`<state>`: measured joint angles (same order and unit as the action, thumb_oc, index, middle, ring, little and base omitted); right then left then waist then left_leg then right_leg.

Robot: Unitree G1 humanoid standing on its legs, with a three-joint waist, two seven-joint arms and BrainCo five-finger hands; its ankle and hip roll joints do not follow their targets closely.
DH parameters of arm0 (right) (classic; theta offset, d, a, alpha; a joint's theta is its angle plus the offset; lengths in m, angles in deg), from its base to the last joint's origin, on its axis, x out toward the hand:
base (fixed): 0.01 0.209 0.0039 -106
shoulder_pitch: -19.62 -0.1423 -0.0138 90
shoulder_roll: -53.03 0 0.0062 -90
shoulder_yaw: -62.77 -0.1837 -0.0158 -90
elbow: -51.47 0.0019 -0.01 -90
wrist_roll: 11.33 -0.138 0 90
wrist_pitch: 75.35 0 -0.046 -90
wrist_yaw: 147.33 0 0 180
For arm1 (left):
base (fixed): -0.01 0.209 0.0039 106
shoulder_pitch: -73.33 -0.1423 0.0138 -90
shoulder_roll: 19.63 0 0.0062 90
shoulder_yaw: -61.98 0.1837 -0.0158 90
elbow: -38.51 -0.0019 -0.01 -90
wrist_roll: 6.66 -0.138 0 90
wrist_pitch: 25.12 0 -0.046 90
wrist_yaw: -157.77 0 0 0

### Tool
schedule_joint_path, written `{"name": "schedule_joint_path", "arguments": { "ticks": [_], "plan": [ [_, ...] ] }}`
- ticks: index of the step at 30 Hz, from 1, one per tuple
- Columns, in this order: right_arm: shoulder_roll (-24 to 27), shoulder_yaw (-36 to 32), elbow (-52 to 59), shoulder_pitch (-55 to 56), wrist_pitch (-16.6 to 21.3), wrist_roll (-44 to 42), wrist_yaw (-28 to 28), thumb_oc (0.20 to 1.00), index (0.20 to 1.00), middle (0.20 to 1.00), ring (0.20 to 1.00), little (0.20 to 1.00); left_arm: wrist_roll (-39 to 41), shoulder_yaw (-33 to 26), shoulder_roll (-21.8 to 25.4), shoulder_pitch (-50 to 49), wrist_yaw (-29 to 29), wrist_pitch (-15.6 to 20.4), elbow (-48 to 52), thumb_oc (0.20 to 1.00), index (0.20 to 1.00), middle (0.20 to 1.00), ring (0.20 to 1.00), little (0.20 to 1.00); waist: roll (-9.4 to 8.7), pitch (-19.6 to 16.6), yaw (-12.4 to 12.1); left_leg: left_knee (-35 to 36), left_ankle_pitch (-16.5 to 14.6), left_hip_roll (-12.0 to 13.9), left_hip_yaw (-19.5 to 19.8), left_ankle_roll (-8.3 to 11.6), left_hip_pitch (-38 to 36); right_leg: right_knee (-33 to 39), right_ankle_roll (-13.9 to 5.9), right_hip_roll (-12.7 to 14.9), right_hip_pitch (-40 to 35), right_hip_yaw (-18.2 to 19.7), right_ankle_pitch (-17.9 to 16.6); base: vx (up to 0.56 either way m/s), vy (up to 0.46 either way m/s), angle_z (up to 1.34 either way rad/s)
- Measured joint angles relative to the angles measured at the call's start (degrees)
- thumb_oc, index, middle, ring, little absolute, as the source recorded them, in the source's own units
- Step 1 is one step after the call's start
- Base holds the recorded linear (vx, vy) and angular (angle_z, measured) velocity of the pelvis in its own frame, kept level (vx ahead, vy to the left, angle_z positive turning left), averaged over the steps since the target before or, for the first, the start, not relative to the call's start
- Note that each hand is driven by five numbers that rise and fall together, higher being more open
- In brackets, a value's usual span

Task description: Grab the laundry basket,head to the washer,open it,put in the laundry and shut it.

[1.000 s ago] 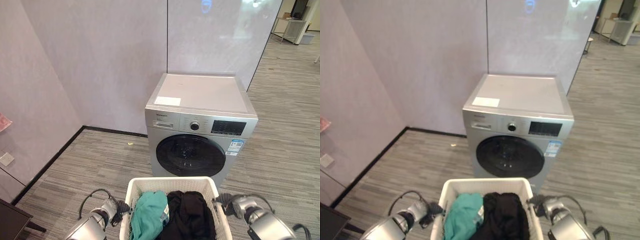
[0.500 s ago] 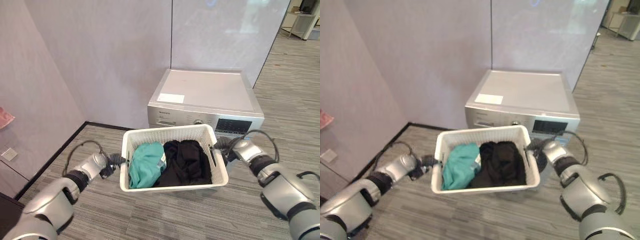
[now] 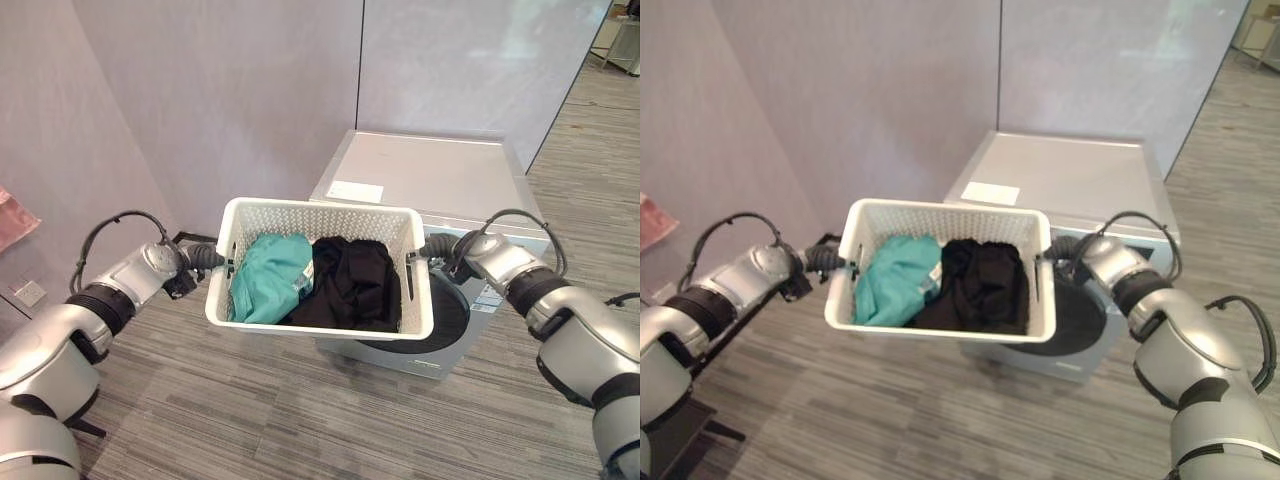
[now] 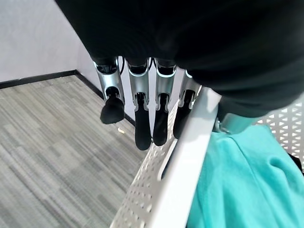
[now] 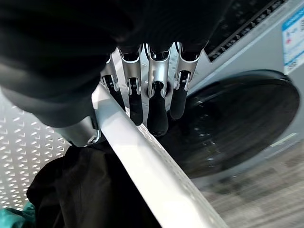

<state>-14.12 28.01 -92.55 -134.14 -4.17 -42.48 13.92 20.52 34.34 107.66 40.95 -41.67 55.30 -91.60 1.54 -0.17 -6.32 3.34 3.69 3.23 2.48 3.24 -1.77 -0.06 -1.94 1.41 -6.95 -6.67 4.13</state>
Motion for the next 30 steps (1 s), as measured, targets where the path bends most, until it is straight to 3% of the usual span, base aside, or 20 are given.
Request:
{"name": "schedule_joint_path", "arguments": {
  "ticks": [6,8,10,15,19,22,23,24,25,26,30],
  "plan": [
    [3.49,0.02,-0.46,-5.11,0.11,-5.20,1.45,0.200,0.200,0.200,0.200,0.200,4.55,1.63,0.70,3.73,0.18,1.51,1.07,0.200,0.200,0.200,0.200,0.200,-0.90,0.58,-0.75,0.06,-0.02,-0.66,-0.09,-0.02,0.10,0.25,-0.32,0.58,0.18,0.22,-0.14,0.03,0.035,-0.02],
    [4.59,0.03,-0.98,-5.91,0.28,-6.85,1.43,0.200,0.200,0.200,0.200,0.200,6.56,5.99,1.59,7.07,0.06,1.76,2.12,0.200,0.200,0.200,0.200,0.200,-2.14,1.37,-0.64,0.00,-0.12,-0.92,-0.08,-0.17,0.13,0.24,-0.45,0.81,0.22,0.32,-0.21,0.09,0.113,-0.03],
    [7.02,-0.04,-1.25,-6.27,0.40,-9.77,0.97,0.200,0.200,0.200,0.200,0.200,7.93,8.80,5.85,8.05,-0.29,2.02,10.92,0.200,0.200,0.200,0.200,0.200,-2.98,1.84,-0.62,-0.27,-0.84,-1.83,0.08,-1.15,0.16,-0.36,-1.23,1.68,0.30,0.23,0.11,0.12,0.240,0.03],
    [6.47,-1.28,-10.45,-6.89,1.84,-11.50,0.43,0.200,0.200,0.200,0.200,0.200,8.77,10.26,-3.56,8.21,-0.22,3.01,4.74,0.200,0.200,0.200,0.200,0.200,-3.08,1.74,0.24,-2.74,-2.11,-6.58,0.15,-4.75,3.11,-4.19,-3.93,6.51,3.73,0.71,1.29,0.11,0.240,0.07],
    [6.69,-1.30,-12.38,-7.11,1.84,-11.43,0.06,0.200,0.200,0.200,0.200,0.200,8.30,10.54,-4.76,8.41,-0.35,3.02,5.29,0.200,0.200,0.200,0.200,0.200,-3.08,1.74,0.83,-3.17,-2.39,-8.67,-0.03,-6.28,3.76,-7.04,-4.29,8.63,5.87,1.47,1.17,0.04,0.134,0.01],
    [5.80,-1.27,-14.39,-7.19,1.85,-11.25,-0.19,0.200,0.200,0.200,0.200,0.200,7.50,10.54,-6.19,8.42,-0.23,3.00,4.55,0.200,0.200,0.200,0.200,0.200,-2.95,1.81,0.88,-3.19,-2.62,-8.48,0.00,-6.78,3.74,-14.66,-4.82,8.69,10.46,1.13,1.68,0.09,0.061,-0.06],
    [5.93,-1.28,-14.68,-7.20,1.88,-11.24,-0.31,0.200,0.200,0.200,0.200,0.200,7.26,10.54,-6.85,8.64,-0.27,3.00,3.53,0.200,0.200,0.200,0.200,0.200,-2.64,1.97,0.88,-3.10,-2.85,-7.99,0.38,-7.49,3.59,-18.59,-5.29,7.85,12.52,1.43,3.24,0.15,0.005,-0.02],
    [5.93,-1.28,-14.68,-7.20,1.88,-11.24,-0.31,0.200,0.200,0.200,0.200,0.200,7.26,10.54,-6.85,8.64,-0.27,3.00,3.53,0.200,0.200,0.200,0.200,0.200,-2.64,1.97,0.88,-3.10,-2.85,-7.99,0.38,-7.49,3.59,-18.59,-5.29,7.85,12.52,1.43,3.24,0.12,-0.012,-0.03],
    [4.98,-1.30,-16.39,-7.88,1.90,-10.68,-0.28,0.200,0.200,0.200,0.200,0.200,5.46,10.47,-10.12,8.51,-0.58,3.05,-1.56,0.200,0.200,0.200,0.200,0.200,-2.30,2.30,0.78,-2.64,-3.34,-6.73,-0.88,-7.66,1.97,-18.31,-4.24,5.10,15.55,-1.87,6.46,0.14,-0.053,-0.28],
    [3.43,-1.30,-16.71,-9.04,1.91,-10.46,-0.04,0.200,0.200,0.200,0.200,0.200,5.42,10.47,-10.31,8.34,-0.93,2.98,-4.08,0.200,0.200,0.200,0.200,0.200,-2.45,2.31,0.89,-2.52,-3.76,-6.90,-2.29,-7.53,1.24,-16.48,-4.15,5.67,17.13,-5.13,5.90,0.17,-0.071,-0.39],
    [1.62,-1.19,-18.94,-9.54,2.60,-9.55,-0.13,0.200,0.200,0.200,0.200,0.200,3.15,7.82,-10.62,8.67,-1.14,3.19,-6.00,0.200,0.200,0.200,0.200,0.200,-2.86,2.60,1.66,-3.33,-7.39,-6.94,-2.96,-6.56,-1.98,-9.88,-3.96,4.51,21.06,-6.42,-1.90,0.35,-0.157,-0.28]
  ]
}}
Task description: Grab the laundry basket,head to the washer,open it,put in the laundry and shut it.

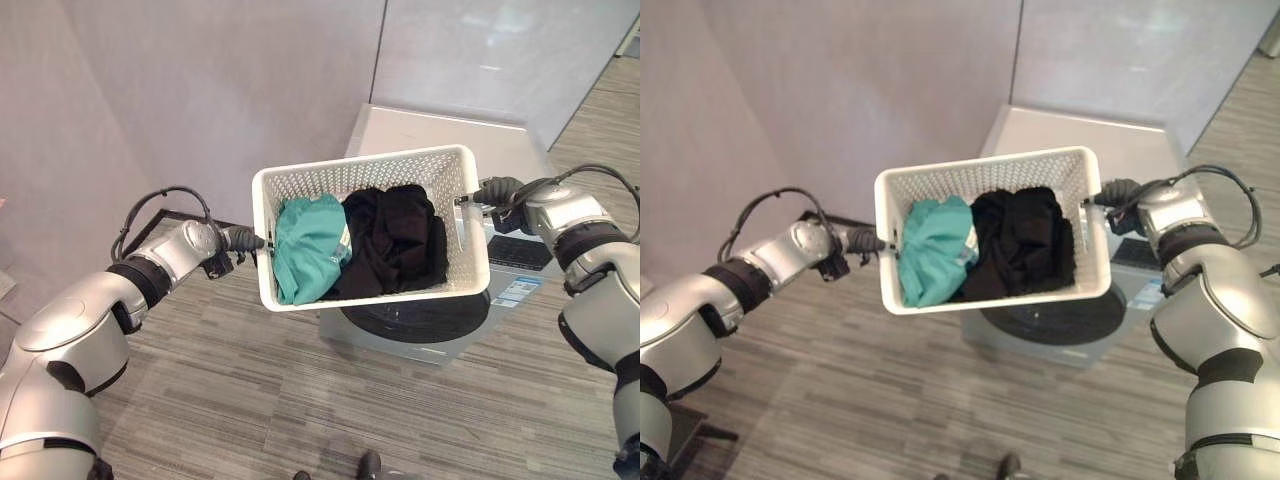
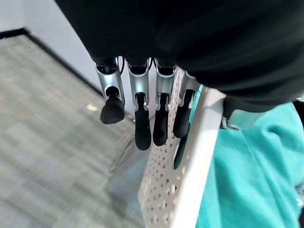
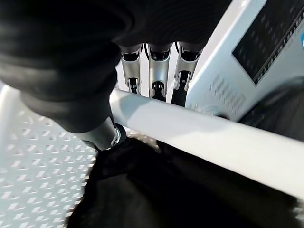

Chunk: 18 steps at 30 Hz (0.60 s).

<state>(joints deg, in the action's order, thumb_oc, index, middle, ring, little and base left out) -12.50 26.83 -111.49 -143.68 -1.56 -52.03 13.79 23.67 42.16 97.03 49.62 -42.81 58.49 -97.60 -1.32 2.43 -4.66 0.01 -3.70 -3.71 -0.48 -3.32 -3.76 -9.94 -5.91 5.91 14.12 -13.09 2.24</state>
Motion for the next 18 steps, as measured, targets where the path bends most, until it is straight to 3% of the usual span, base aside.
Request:
{"name": "schedule_joint_path", "arguments": {
  "ticks": [3,4,5,7,8,9,10,12,13,14,15,16,18],
  "plan": [
    [0.44,-1.74,0.52,-0.40,0.06,-0.15,-0.28,0.200,0.200,0.200,0.200,0.200,-0.57,-2.36,0.22,-0.15,-0.20,0.22,-0.92,0.200,0.200,0.200,0.200,0.200,-1.71,-0.38,1.51,-1.61,-3.26,-0.06,1.45,1.30,-2.56,4.27,1.01,-0.02,-0.12,-0.09,-5.41,0.31,-0.184,0.26],
    [0.58,-1.75,0.25,-1.11,0.17,-0.07,-0.10,0.200,0.200,0.200,0.200,0.200,-0.66,-2.37,-0.02,0.03,-0.43,0.34,-1.10,0.200,0.200,0.200,0.200,0.200,-2.48,-0.86,2.20,-2.27,-4.88,0.32,3.08,2.70,-3.74,5.59,4.34,-0.52,-2.30,-0.24,-10.86,0.36,-0.243,0.51],
    [1.58,-1.52,0.34,-1.20,0.18,-0.09,-0.19,0.200,0.200,0.200,0.200,0.200,-0.68,-2.40,-0.89,0.13,-0.59,0.38,-1.20,0.200,0.200,0.200,0.200,0.200,-1.50,-1.28,2.44,-2.28,-5.57,2.17,4.25,3.63,-4.31,5.59,6.50,-2.23,-3.58,-0.70,-9.69,0.22,-0.167,0.69],
    [3.53,-1.01,0.41,-3.23,0.19,-0.03,0.11,0.200,0.200,0.200,0.200,0.200,-0.63,-2.85,-1.10,1.53,-0.74,1.63,0.00,0.200,0.200,0.200,0.200,0.200,-1.52,-1.59,2.23,-6.66,-6.50,4.17,5.75,4.98,-3.26,7.17,8.66,-4.46,-5.93,-1.72,-9.43,0.27,-0.362,0.54],
    [4.36,-1.79,0.78,-4.18,0.32,-0.31,0.05,0.200,0.200,0.200,0.200,0.200,-0.56,-3.68,-1.51,2.03,-0.80,1.60,-0.73,0.200,0.200,0.200,0.200,0.200,-1.73,-1.47,2.58,-13.11,-6.39,4.54,6.25,7.17,-0.11,6.74,9.76,-5.45,-6.49,-1.52,-6.67,0.29,-0.404,0.46],
    [5.96,-1.78,1.78,-4.55,0.32,-0.40,-0.25,0.200,0.200,0.200,0.200,0.200,-0.52,-3.78,-2.06,2.41,-0.59,1.61,-0.70,0.200,0.200,0.200,0.200,0.200,-1.87,-1.39,2.20,-27.06,-6.72,4.36,5.45,7.73,6.17,7.48,10.52,-6.07,-7.80,-1.72,-6.11,0.06,-0.164,0.20],
    [5.62,-0.98,1.81,-5.03,0.32,-0.59,-0.13,0.200,0.200,0.200,0.200,0.200,-0.49,-3.47,-1.88,2.19,-0.74,1.36,0.05,0.200,0.200,0.200,0.200,0.200,-1.87,-1.36,0.83,-37.23,-5.69,4.40,5.82,7.61,9.99,8.01,12.02,-6.52,-9.74,-1.36,-6.53,0.04,-0.138,-0.16],
    [4.79,-0.80,1.60,-5.47,0.55,-0.85,0.19,0.200,0.200,0.200,0.200,0.200,-0.05,-3.64,-0.66,2.35,-0.76,0.69,0.61,0.200,0.200,0.200,0.200,0.200,-2.06,-1.31,0.14,-44.46,-3.21,3.99,8.93,8.37,13.03,8.20,13.39,-8.42,-12.53,-0.90,-4.42,0.08,-0.183,-0.26],
    [5.27,-0.81,1.67,-5.59,0.82,-1.46,0.15,0.200,0.200,0.200,0.200,0.200,0.53,-3.69,0.38,2.87,-0.44,0.73,2.11,0.200,0.200,0.200,0.200,0.200,-2.00,-1.27,0.32,-48.47,0.56,3.78,10.31,8.36,16.03,7.58,14.36,-9.27,-12.73,-0.75,-3.41,0.10,-0.116,-0.09],
    [5.42,-0.79,1.54,-5.61,0.86,-1.79,0.11,0.200,0.200,0.200,0.200,0.200,1.23,-3.64,1.32,3.45,-0.52,0.90,2.95,0.200,0.200,0.200,0.200,0.200,-2.68,-0.88,0.13,-50.67,2.26,3.84,10.38,8.18,17.76,7.72,14.75,-9.65,-13.15,-0.20,-3.07,0.14,-0.054,-0.07],
    [5.40,0.22,0.15,-5.96,0.87,-1.88,-0.16,0.200,0.200,0.200,0.200,0.200,1.87,-3.66,2.04,4.65,-0.53,1.56,3.51,0.200,0.200,0.200,0.200,0.200,-4.82,-0.03,0.36,-45.31,0.97,4.67,6.62,6.87,19.81,9.72,14.51,-9.32,-14.39,0.06,-3.42,0.18,0.003,-0.02],
    [5.41,0.57,-1.24,-6.37,0.87,-1.87,-0.17,0.200,0.200,0.200,0.200,0.200,1.86,-3.69,1.95,5.06,-0.48,1.82,4.28,0.200,0.200,0.200,0.200,0.200,-5.19,-0.15,0.37,-38.87,0.81,4.86,4.56,6.58,20.37,10.51,14.19,-9.03,-14.36,-0.05,-3.76,0.20,0.040,-0.01],
    [5.57,0.75,-1.79,-6.65,0.98,-1.77,0.41,0.200,0.200,0.200,0.200,0.200,1.79,-3.87,2.01,5.38,-0.55,1.99,5.47,0.200,0.200,0.200,0.200,0.200,-4.10,0.20,0.10,-24.71,1.26,4.51,3.00,7.27,20.83,11.33,12.91,-9.27,-14.97,1.13,-3.29,0.24,0.071,-0.14]
  ]
}}
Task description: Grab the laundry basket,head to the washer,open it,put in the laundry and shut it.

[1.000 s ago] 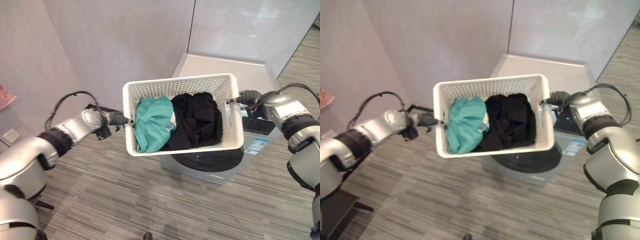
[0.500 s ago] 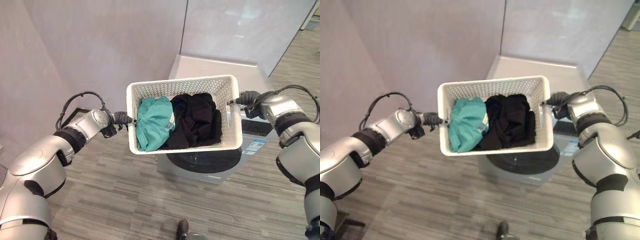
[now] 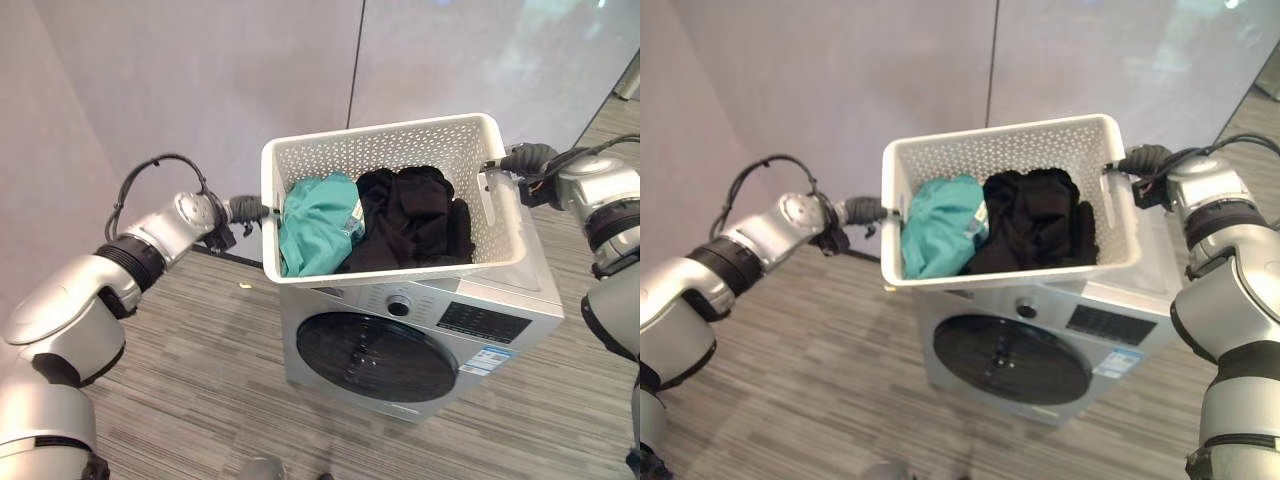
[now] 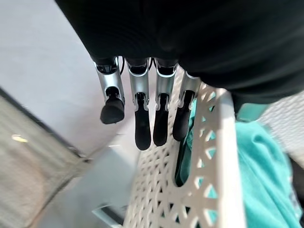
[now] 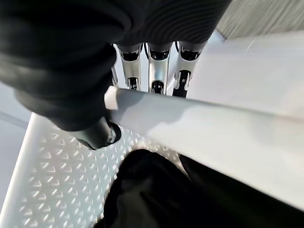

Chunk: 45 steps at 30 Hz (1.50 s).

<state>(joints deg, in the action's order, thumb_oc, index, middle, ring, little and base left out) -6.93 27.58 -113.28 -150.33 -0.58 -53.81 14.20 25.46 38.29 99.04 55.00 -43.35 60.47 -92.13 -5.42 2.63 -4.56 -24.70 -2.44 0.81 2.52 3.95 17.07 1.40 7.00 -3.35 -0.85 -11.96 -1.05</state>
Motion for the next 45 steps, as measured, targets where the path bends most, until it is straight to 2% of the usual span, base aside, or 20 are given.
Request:
{"name": "schedule_joint_path", "arguments": {
  "ticks": [1,3,4,5,6,7,8,10,13,16,20,21,22,26,27,28,31,34,37,45],
  "plan": [
    [0.00,0.03,-0.03,0.47,0.00,0.07,-0.10,0.200,0.200,0.200,0.200,0.200,0.00,0.00,0.02,-0.10,0.06,0.25,0.09,0.200,0.200,0.200,0.200,0.200,0.25,-0.04,-0.07,7.72,0.33,-0.96,-0.17,0.04,-0.36,1.45,-0.60,0.03,-0.85,0.52,-0.17,0.28,0.066,-0.24],
    [-0.65,0.15,-0.92,1.03,0.38,0.76,0.08,0.200,0.200,0.200,0.200,0.200,0.00,0.01,-0.06,-0.07,0.21,1.67,-0.67,0.200,0.200,0.200,0.200,0.200,1.30,0.52,-2.62,21.98,3.75,-4.11,3.21,0.97,0.23,3.38,-1.46,-0.12,-2.25,4.00,-0.17,0.23,0.082,-0.72],
    [-0.20,-0.21,-0.21,1.47,0.36,1.43,-0.10,0.200,0.200,0.200,0.200,0.200,0.02,-0.11,0.20,-0.06,-0.05,1.35,-0.33,0.200,0.200,0.200,0.200,0.200,2.74,1.44,-3.74,23.21,5.00,-4.80,5.49,0.10,0.48,3.38,-1.65,-0.77,-3.33,5.79,-0.11,0.21,0.116,-1.15],
    [-0.04,-1.63,1.84,3.76,0.70,1.70,-0.58,0.200,0.200,0.200,0.200,0.200,-0.14,0.46,1.25,-0.79,-0.65,0.75,1.31,0.200,0.200,0.200,0.200,0.200,4.01,1.57,-4.43,19.75,5.86,-4.92,5.85,-1.45,0.53,3.41,-1.44,-1.30,-5.03,6.67,-0.19,0.20,0.125,-1.05],
    [-0.82,-3.37,3.46,7.10,1.04,1.70,-0.58,0.200,0.200,0.200,0.200,0.200,-0.68,1.81,2.81,-1.29,-0.95,0.43,2.55,0.200,0.200,0.200,0.200,0.200,4.12,1.23,-3.80,16.44,6.36,-4.94,3.84,-2.50,-0.66,3.41,-1.46,-1.37,-7.25,6.92,0.80,0.18,0.122,-0.70],
    [-0.67,-4.16,3.79,9.45,1.05,1.69,-1.03,0.200,0.200,0.200,0.200,0.200,-1.04,1.86,2.75,-1.82,-1.03,0.06,2.42,0.200,0.200,0.200,0.200,0.200,4.57,-0.08,-2.40,16.98,6.84,-4.76,3.26,-2.96,-3.37,3.40,-1.86,-1.41,-8.70,7.15,2.18,0.19,0.159,-0.45],
    [0.77,-4.29,3.91,9.24,0.99,2.63,-2.17,0.200,0.200,0.200,0.200,0.200,-1.09,1.19,1.54,-1.90,-0.19,0.19,2.33,0.200,0.200,0.200,0.200,0.200,6.88,-2.15,-1.20,22.02,11.40,-3.19,3.67,-3.06,-8.47,3.21,-3.51,-2.65,-9.03,8.34,3.56,0.17,0.159,-0.18],
    [1.95,-4.46,4.02,9.33,1.19,2.91,-2.27,0.200,0.200,0.200,0.200,0.200,-1.05,0.35,-0.01,-1.91,0.33,0.43,1.23,0.200,0.200,0.200,0.200,0.200,6.91,-2.69,0.06,26.80,12.33,-3.11,3.24,-4.69,-11.10,1.89,-5.70,-1.67,-8.40,9.19,4.67,0.11,0.132,-0.23],
    [2.77,-4.68,4.96,8.62,1.18,2.89,-1.74,0.200,0.200,0.200,0.200,0.200,-1.01,-1.05,-0.94,-1.78,1.49,0.73,0.06,0.200,0.200,0.200,0.200,0.200,7.21,-3.23,0.70,28.98,11.85,-4.32,1.34,-5.56,-12.13,0.51,-8.52,0.36,-7.02,11.24,6.47,0.07,0.099,-0.37],
    [3.56,-4.68,5.46,8.35,1.24,2.89,-1.73,0.200,0.200,0.200,0.200,0.200,-1.04,-1.73,-2.23,-1.63,2.39,1.03,-1.29,0.200,0.200,0.200,0.200,0.200,7.37,-3.38,1.61,29.52,11.70,-5.33,1.00,-5.84,-12.41,0.82,-9.43,1.71,-6.82,11.49,7.07,0.05,0.070,-0.17],
    [3.41,-4.83,6.77,8.33,1.38,2.88,-1.31,0.200,0.200,0.200,0.200,0.200,-1.08,-2.15,-1.97,-1.83,2.70,1.10,-2.13,0.200,0.200,0.200,0.200,0.200,7.59,-3.41,1.44,29.81,11.23,-5.47,-0.72,-6.22,-12.44,0.87,-9.56,2.22,-6.24,12.87,7.30,0.05,0.035,-0.24],
    [3.36,-4.83,6.75,8.31,1.38,2.90,-1.27,0.376,0.376,0.376,0.376,0.376,-1.19,-2.14,-2.01,-1.83,2.74,1.10,-2.14,0.200,0.200,0.200,0.200,0.200,7.62,-3.43,1.37,29.81,11.23,-5.42,-0.95,-6.21,-12.44,0.97,-9.52,2.24,-6.21,12.87,7.27,0.03,0.004,-0.10],
    [3.31,-4.68,6.71,8.32,1.37,2.98,-1.20,1.000,1.000,1.000,1.000,1.000,-1.24,-2.12,-2.05,-1.89,2.74,1.08,-2.15,0.200,0.200,0.200,0.200,0.200,7.63,-3.44,1.37,29.81,11.23,-5.40,-1.08,-6.21,-12.45,0.97,-9.49,2.23,-6.20,12.88,7.25,0.05,0.003,-0.07],
    [3.03,-4.63,6.86,8.31,1.50,4.10,-2.34,1.000,1.000,1.000,1.000,1.000,-2.03,-2.11,-2.16,-2.13,2.67,1.05,-2.56,0.200,0.200,0.200,0.200,0.200,8.02,-3.76,1.43,29.82,11.24,-5.36,-1.09,-6.22,-12.39,1.02,-9.25,2.18,-6.18,12.79,7.10,0.03,-0.004,-0.01],
    [2.73,-4.50,6.87,8.26,1.57,5.19,-3.03,1.000,1.000,1.000,1.000,1.000,-3.20,-2.11,-2.30,-2.20,2.61,1.06,-2.85,0.338,0.338,0.338,0.338,0.338,8.06,-4.03,1.47,29.81,11.27,-5.36,-1.01,-6.25,-12.39,1.10,-8.89,2.14,-6.23,12.75,6.87,0.00,0.000,0.00],
    [2.64,-4.35,6.86,8.23,1.57,5.29,-3.14,1.000,1.000,1.000,1.000,1.000,-3.67,-2.09,-2.30,-2.20,2.59,1.06,-2.87,1.000,1.000,1.000,1.000,1.000,8.06,-4.09,1.53,29.81,11.28,-5.35,-0.92,-6.25,-12.39,1.15,-8.85,2.09,-6.27,12.71,6.85,0.01,-0.020,0.05],
    [1.67,-2.72,4.88,7.36,1.65,7.85,-3.92,1.000,1.000,1.000,1.000,1.000,-5.84,-2.99,-5.16,-2.19,2.82,1.79,-7.01,1.000,1.000,1.000,1.000,1.000,7.85,-4.32,1.98,29.81,11.56,-5.44,0.24,-6.34,-12.47,1.74,-8.56,1.88,-7.05,11.47,6.63,-0.02,-0.024,0.19],
    [-1.19,1.56,0.55,5.28,1.78,14.25,-4.40,1.000,1.000,1.000,1.000,1.000,-7.45,-5.06,-10.81,-2.18,3.58,1.77,-14.22,1.000,1.000,1.000,1.000,1.000,7.56,-4.95,1.89,29.81,11.86,-5.23,1.42,-5.98,-12.37,1.79,-8.54,1.39,-7.14,10.85,6.62,-0.04,-0.022,0.20],
    [-3.98,0.44,-3.65,4.31,2.43,20.69,-4.10,1.000,1.000,1.000,1.000,1.000,-10.69,-8.88,-14.30,-2.87,4.86,1.51,-17.99,1.000,1.000,1.000,1.000,1.000,7.55,-5.23,1.81,29.81,12.19,-4.91,1.76,-5.64,-12.04,1.83,-8.34,0.94,-7.05,9.83,6.49,-0.04,-0.020,0.11],
    [-5.50,0.43,-7.33,3.37,3.80,27.66,-3.85,1.000,1.000,1.000,1.000,1.000,-15.32,-9.57,-17.26,-2.67,6.93,1.52,-21.51,1.000,1.000,1.000,1.000,1.000,8.21,-5.93,1.71,29.81,12.56,-4.88,2.82,-5.38,-11.66,1.87,-8.27,0.74,-6.87,9.31,6.47,-0.04,-0.024,0.05]
  ]
}}
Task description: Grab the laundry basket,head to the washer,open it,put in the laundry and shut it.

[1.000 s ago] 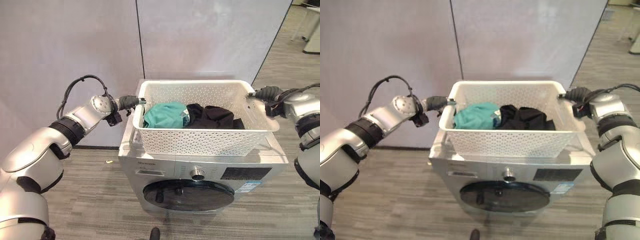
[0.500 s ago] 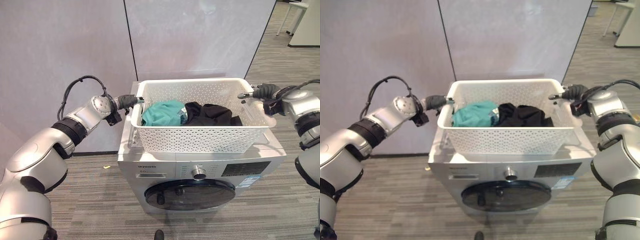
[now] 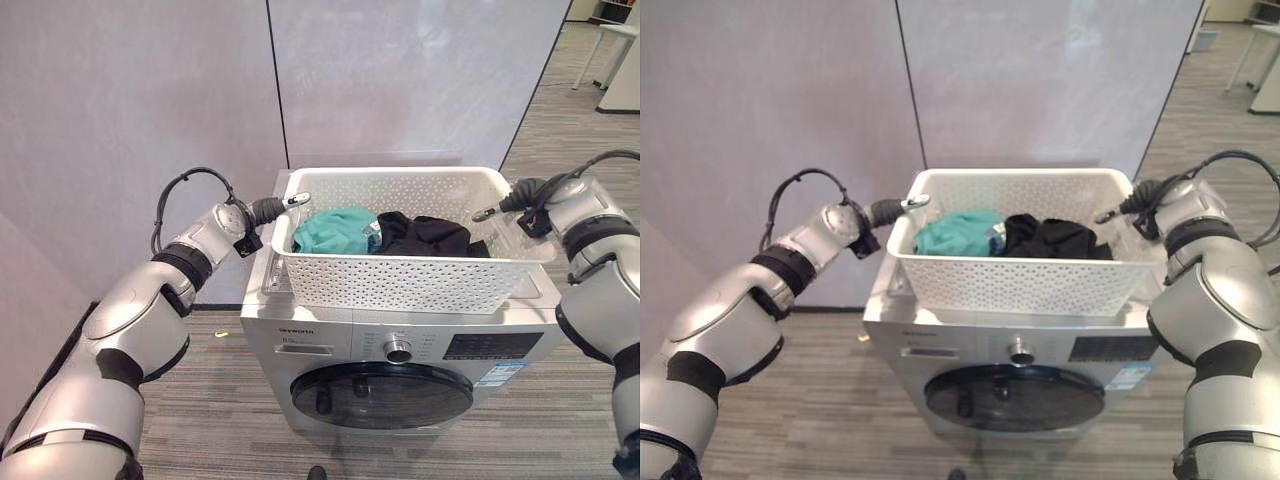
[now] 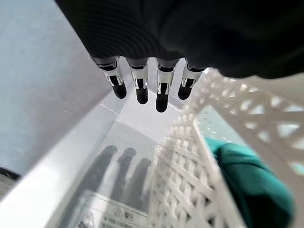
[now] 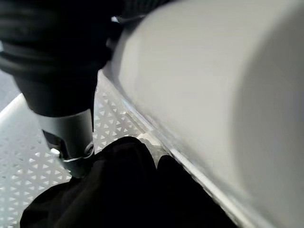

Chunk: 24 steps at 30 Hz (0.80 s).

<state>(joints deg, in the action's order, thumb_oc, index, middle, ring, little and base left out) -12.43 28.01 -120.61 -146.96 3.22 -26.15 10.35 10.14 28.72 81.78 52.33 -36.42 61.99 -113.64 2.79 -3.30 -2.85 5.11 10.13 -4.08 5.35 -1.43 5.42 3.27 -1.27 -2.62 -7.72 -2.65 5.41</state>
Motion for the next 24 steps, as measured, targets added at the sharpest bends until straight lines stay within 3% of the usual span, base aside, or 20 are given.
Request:
{"name": "schedule_joint_path", "arguments": {
  "ticks": [8,11,18,24],
  "plan": [
    [0.89,-1.21,-0.20,-0.26,0.05,-4.32,0.49,1.000,1.000,1.000,1.000,1.000,0.62,-2.07,-0.68,0.00,0.52,0.16,-2.32,1.000,1.000,1.000,1.000,1.000,0.47,-0.32,0.56,0.00,0.14,0.03,0.22,0.10,0.22,-0.06,0.02,-0.05,0.17,-0.56,-0.01,-0.01,-0.006,0.01],
    [1.50,-5.57,-2.52,-0.43,0.06,-7.55,1.35,1.000,1.000,1.000,1.000,1.000,3.97,-3.00,-0.79,0.01,1.87,0.13,-5.54,1.000,1.000,1.000,1.000,1.000,0.52,-0.33,0.80,0.00,0.15,0.03,0.17,0.10,0.30,-0.05,0.02,-0.04,0.28,-0.51,-0.01,0.00,0.000,0.00],
    [2.18,-11.32,-5.01,-1.01,0.09,-11.71,6.17,1.000,1.000,1.000,1.000,1.000,12.27,-7.27,-0.84,0.01,4.89,-0.35,-10.47,1.000,1.000,1.000,1.000,1.000,1.72,0.01,1.24,0.00,0.16,0.01,0.17,0.10,0.30,-0.04,0.04,-0.01,0.14,-0.55,-0.02,-0.01,0.004,0.00],
    [1.99,-12.36,-5.01,-1.02,0.34,-15.82,9.41,1.000,1.000,1.000,1.000,1.000,14.62,-9.64,-0.82,-0.05,7.30,-0.77,-12.22,1.000,1.000,1.000,1.000,1.000,2.14,0.07,1.48,0.00,0.15,0.04,0.05,0.10,0.68,-0.03,0.06,-0.02,0.65,-0.48,-0.04,0.00,0.000,0.00]
  ]
}}
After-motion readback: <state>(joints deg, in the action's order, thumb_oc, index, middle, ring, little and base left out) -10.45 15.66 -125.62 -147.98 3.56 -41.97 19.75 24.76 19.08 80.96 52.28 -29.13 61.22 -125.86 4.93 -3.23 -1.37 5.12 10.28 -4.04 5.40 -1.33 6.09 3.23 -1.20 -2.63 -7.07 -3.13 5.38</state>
